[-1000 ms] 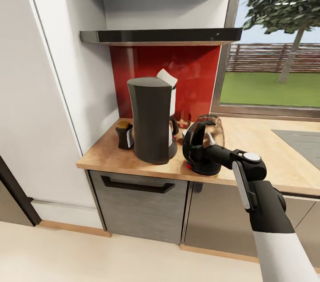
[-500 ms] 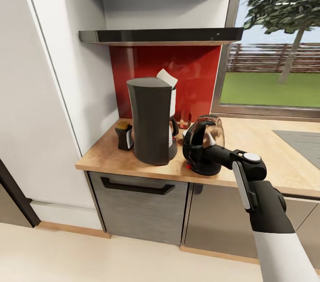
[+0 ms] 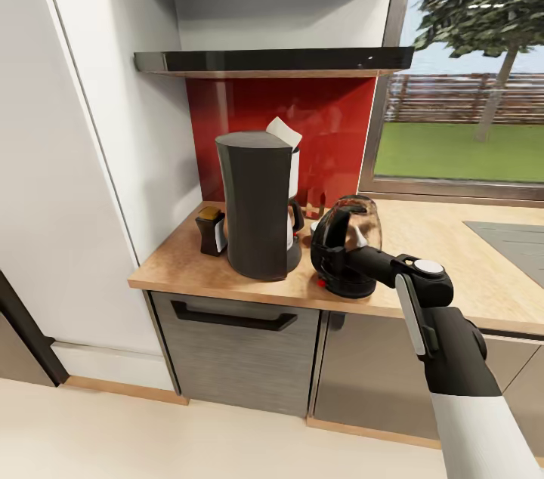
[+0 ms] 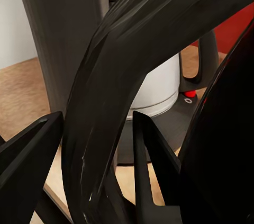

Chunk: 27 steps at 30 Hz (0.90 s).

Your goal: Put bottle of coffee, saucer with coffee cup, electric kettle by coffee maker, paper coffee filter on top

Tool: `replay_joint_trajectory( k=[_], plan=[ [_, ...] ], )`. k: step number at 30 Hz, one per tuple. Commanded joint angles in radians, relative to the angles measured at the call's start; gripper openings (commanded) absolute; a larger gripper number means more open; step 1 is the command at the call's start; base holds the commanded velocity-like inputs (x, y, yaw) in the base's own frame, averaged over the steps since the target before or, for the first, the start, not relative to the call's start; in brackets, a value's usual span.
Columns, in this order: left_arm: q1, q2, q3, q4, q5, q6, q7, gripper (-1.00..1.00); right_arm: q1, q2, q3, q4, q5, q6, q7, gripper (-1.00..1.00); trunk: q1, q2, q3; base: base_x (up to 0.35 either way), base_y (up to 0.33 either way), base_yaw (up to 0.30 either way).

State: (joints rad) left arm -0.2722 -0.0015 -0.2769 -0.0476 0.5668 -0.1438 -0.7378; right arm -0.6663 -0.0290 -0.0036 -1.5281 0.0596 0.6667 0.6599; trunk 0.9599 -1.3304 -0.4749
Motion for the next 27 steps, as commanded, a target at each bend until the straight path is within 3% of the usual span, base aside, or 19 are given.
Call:
replay_joint_trajectory(
  k=[1,27],
  plan=[
    [-0.001,0.000,-0.008,0.002,0.005,-0.008,-0.001,1.00,-0.001,0.000,-0.001,-0.001,0.002,0.004,0.006,-1.00,0.000,-0.001,-0.001,0.000,0.000,0.000],
    [-0.001,0.000,-0.008,0.002,0.005,-0.008,-0.002,1.00,0.000,0.000,0.001,-0.001,0.002,0.002,0.006,-1.00,0.027,-0.050,-0.023,0.000,0.000,0.000]
  ],
)
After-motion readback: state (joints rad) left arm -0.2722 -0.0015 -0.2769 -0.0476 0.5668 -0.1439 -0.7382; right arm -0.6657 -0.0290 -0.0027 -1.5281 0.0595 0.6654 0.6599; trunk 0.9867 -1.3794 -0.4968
